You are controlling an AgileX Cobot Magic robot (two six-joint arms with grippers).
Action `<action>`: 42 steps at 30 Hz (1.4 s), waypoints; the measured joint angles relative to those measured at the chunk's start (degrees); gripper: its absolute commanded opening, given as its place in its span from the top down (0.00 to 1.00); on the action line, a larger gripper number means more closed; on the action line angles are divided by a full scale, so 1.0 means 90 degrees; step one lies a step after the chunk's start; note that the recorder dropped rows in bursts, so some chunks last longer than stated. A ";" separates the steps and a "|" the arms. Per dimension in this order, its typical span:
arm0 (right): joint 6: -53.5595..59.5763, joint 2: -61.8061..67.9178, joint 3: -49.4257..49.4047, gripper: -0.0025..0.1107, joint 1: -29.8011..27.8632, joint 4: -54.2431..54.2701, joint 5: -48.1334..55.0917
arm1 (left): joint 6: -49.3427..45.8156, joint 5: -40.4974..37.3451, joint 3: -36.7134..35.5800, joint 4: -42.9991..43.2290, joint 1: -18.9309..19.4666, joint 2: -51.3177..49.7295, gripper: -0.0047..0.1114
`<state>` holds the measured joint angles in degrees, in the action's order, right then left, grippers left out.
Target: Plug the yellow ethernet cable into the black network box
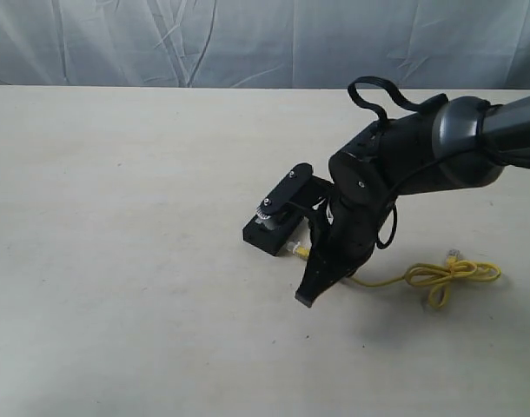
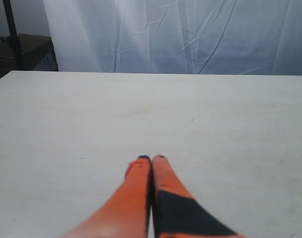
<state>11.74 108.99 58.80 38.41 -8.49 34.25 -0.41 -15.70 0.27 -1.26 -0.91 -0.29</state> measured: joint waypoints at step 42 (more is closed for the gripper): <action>0.0003 -0.0326 0.0000 0.98 0.0000 0.0293 -0.0730 | 0.0045 0.1626 0.0000 0.0140 0.0000 0.0000 0.96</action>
<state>11.77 106.06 58.80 38.41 -5.85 27.68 0.00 -1.06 0.27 0.00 -0.91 -0.29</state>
